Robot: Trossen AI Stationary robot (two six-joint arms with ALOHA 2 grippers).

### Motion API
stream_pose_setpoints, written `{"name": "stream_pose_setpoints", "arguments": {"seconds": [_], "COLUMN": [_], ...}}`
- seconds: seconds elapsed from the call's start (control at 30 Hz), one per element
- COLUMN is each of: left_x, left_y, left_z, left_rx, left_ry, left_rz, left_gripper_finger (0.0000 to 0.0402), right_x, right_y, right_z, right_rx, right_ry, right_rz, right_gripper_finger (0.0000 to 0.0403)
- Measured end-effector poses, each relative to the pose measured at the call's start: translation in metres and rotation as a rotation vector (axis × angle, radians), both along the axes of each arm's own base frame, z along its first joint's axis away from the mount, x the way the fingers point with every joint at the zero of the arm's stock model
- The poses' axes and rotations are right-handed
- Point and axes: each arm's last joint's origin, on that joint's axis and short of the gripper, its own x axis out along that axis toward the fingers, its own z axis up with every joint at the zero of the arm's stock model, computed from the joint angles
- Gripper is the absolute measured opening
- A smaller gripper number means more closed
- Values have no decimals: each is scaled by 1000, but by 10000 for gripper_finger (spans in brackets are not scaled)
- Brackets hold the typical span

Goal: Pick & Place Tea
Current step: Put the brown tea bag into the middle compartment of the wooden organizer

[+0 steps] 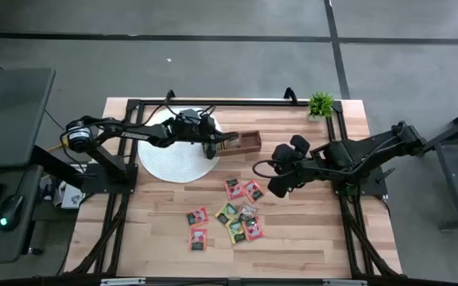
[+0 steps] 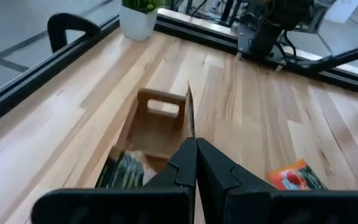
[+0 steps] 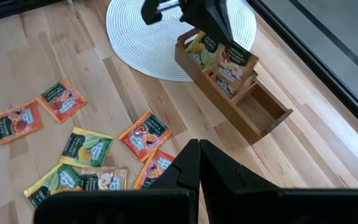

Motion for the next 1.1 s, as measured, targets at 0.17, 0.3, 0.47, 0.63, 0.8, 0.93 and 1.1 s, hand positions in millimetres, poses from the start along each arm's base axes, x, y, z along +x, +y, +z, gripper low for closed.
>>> {"name": "stream_pose_setpoints", "arguments": {"seconds": [0.17,0.3,0.47,0.63,0.8,0.93,1.1], "left_x": [11,12,11,8,6,6,6], "left_y": [5,7,7,6,7,7,7], "left_z": [-6,-8,-10,-15,-18,-17,-18], "left_rx": [-12,-10,-4,-25,-15,-5,-1], "left_ry": [37,111,140,207,242,239,248], "left_rz": [10,55,48,77,110,120,133], "left_gripper_finger": [0,0,0,0,0,0,0], "right_x": [0,0,0,0,0,0,0], "right_y": [0,0,0,0,0,0,0], "right_z": [0,0,0,0,0,0,0], "right_rx": [2,5,5,5,5,6,6], "right_ry": [-2,-4,-4,-4,-4,-4,-4], "right_rz": [0,-2,-2,-3,-2,-2,-2], "right_gripper_finger": [2,3,3,3,3,3,3]}}
